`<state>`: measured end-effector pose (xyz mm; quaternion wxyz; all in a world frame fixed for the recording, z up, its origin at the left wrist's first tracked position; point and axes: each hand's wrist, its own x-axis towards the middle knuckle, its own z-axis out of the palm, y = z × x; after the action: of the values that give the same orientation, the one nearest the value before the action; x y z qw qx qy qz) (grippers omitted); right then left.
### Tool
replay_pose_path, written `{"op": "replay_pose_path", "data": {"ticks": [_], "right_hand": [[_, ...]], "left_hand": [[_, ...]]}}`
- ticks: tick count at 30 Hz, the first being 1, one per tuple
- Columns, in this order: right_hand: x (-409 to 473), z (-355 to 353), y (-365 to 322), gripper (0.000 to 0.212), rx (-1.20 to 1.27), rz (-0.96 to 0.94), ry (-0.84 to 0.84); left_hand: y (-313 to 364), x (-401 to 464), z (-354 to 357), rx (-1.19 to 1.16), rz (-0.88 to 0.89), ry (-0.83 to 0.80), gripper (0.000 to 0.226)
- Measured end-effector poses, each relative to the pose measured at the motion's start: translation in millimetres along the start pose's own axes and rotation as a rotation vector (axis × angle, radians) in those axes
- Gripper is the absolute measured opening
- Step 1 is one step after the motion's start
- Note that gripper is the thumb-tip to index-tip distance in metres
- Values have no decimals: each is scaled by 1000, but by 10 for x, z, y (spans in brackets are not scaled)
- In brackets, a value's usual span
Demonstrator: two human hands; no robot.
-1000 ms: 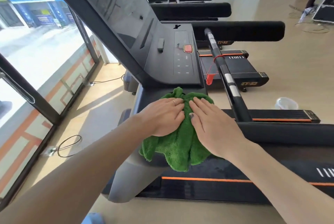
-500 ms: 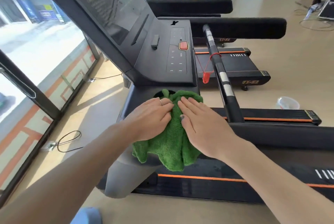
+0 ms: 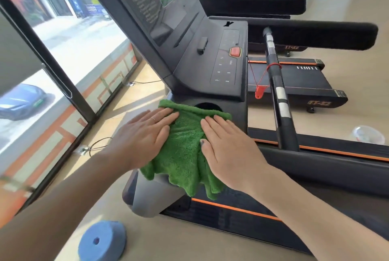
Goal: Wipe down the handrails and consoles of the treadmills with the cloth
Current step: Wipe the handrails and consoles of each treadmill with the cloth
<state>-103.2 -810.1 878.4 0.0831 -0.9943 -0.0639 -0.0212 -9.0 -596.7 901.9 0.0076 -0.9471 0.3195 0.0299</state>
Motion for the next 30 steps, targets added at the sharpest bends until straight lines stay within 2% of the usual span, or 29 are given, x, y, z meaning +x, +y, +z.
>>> {"op": "replay_pose_path", "data": {"ticks": [4, 9, 11, 14, 19, 22, 24, 26, 30], "right_hand": [[563, 12, -128, 61, 135, 25, -63], [589, 5, -83, 60, 69, 58, -67], [308, -13, -25, 63, 31, 80, -26], [-109, -23, 13, 80, -1, 112, 23], [-41, -7, 196, 85, 11, 198, 92], [-89, -94, 378, 87, -30, 209, 111], [-284, -120, 440, 82, -13, 195, 140], [-503, -113, 536, 78, -20, 216, 149], [-786, -153, 1034, 82, -58, 354, 176]], "left_hand": [[-52, 252, -31, 13, -134, -45, 57], [229, 451, -11, -43, -80, -89, 60], [422, 359, 4, -43, -31, -97, 60], [674, 237, 48, -45, 57, -86, 58], [807, 580, 102, -90, 102, -88, 58], [998, 541, 128, -96, 92, -45, 59], [1186, 382, 153, -19, 103, 36, 58], [1398, 274, 198, 78, 176, 143, 59], [1923, 464, 224, -17, 321, 145, 64]]}}
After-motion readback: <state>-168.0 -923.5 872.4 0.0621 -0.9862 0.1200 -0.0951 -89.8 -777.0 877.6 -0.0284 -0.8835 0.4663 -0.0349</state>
